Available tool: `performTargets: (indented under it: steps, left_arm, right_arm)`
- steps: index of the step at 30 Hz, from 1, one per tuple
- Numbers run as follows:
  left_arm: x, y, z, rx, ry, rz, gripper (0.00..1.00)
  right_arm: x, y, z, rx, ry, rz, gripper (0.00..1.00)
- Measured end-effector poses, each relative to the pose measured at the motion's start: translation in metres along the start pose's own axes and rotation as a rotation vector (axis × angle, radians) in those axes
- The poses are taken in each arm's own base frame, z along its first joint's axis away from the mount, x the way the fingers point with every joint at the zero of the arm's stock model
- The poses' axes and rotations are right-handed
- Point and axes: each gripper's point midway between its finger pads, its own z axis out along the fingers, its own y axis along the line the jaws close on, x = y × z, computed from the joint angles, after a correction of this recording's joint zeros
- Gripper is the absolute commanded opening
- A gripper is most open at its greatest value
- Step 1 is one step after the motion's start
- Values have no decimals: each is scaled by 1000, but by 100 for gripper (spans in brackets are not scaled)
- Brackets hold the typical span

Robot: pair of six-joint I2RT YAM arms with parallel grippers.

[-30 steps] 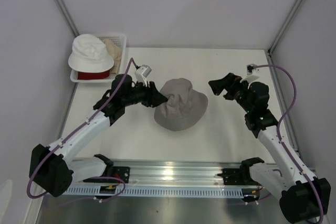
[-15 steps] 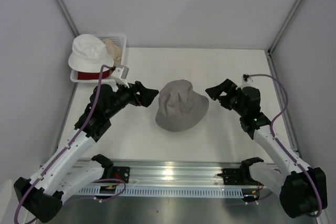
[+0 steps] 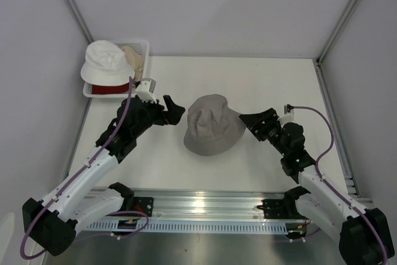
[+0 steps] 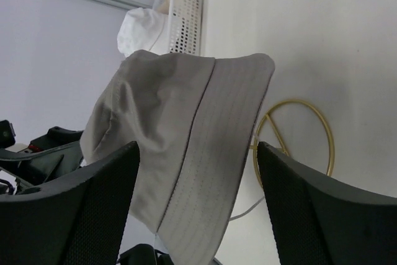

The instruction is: Stack the hats

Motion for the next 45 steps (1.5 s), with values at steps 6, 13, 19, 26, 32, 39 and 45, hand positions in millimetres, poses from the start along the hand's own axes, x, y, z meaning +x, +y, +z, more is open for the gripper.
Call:
performTargets:
  steps: [6, 13, 19, 26, 32, 39, 45]
  left_arm:
    - [-4, 12, -5, -66, -33, -2, 100]
    - [-21, 38, -18, -215, -134, -26, 100]
    - [-25, 51, -10, -289, -154, -29, 99]
    - [-22, 71, 3, -367, -126, -33, 99]
    - [-32, 97, 3, -421, -147, -89, 100]
    - [-45, 115, 5, -445, -167, -133, 99]
    - [-58, 121, 9, -439, -180, -147, 100]
  right_arm:
    - [22, -24, 16, 77, 79, 46, 1]
    - [38, -31, 11, 78, 107, -16, 0]
    - [51, -40, 1, 13, 89, -148, 0]
    - [51, -44, 3, -54, 46, -271, 0]
    - [56, -49, 11, -62, 35, -394, 0]
    - [68, -70, 23, -20, 61, -437, 0]
    - [67, -64, 29, -29, 64, -451, 28]
